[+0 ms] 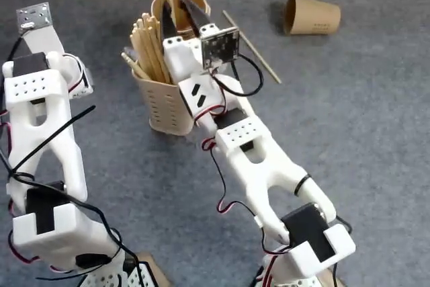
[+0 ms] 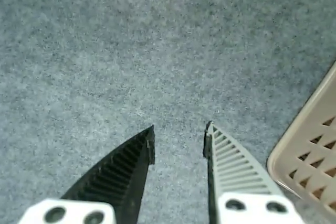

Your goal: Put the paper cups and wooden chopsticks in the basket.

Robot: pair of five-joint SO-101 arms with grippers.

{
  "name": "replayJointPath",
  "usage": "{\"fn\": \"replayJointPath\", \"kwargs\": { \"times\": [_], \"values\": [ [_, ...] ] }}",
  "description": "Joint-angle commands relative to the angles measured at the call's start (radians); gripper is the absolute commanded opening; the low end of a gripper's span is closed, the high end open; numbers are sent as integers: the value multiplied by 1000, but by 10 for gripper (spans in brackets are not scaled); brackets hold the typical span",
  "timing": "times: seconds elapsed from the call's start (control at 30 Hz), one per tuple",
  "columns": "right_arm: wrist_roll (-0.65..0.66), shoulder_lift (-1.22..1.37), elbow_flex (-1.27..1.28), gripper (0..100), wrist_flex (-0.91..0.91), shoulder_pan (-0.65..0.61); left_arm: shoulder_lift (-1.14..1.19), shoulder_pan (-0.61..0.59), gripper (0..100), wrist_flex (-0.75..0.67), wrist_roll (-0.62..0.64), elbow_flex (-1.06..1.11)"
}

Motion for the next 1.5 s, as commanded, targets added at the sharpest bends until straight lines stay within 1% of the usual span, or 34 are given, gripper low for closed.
{"fn": "replayJointPath", "kwargs": {
  "times": [0.0, 0.07, 0.17, 0.27, 0.3, 0.43, 0.5, 0.53, 0.63, 0.73, 0.87, 1.0, 1.17, 1.47],
  "values": [
    [-8, -99, -4, 302, 41, 13, -36, 10, 186, -11, 6, -5],
    [-8, -157, -2, 283, 68, 21, -36, 10, 186, -11, 6, -5],
    [-8, -294, 4, 183, 193, 64, -36, 10, 186, -12, 6, -5],
    [-6, -463, -1, 26, 440, 150, -36, 10, 186, -12, 6, -5],
    [-6, -519, -2, 0, 539, 180, -36, 10, 186, -14, 6, -5],
    [3, -728, 7, 77, 935, 312, -36, 10, 186, -17, 6, -5],
    [74, -792, 5, 102, 1124, 421, -36, 10, 186, -12, 6, -5],
    [103, -791, 4, 113, 1178, 456, -36, 10, 186, -12, 6, -5],
    [144, -680, 4, 140, 1190, 470, -36, 10, 185, -11, 6, -4],
    [241, -461, -27, 153, 1182, 469, -36, 10, 185, -11, 6, -4],
    [299, -153, -220, 159, 1194, 473, -36, -2, 185, -11, 6, -4],
    [330, 85, -392, 192, 1234, 470, -36, -13, 185, -14, 6, -4],
    [330, 245, -493, 192, 1234, 452, -36, -16, 184, -11, 6, -4],
    [333, 381, -498, 191, 1233, 441, -36, -16, 184, -11, 6, -4]
  ]
}}
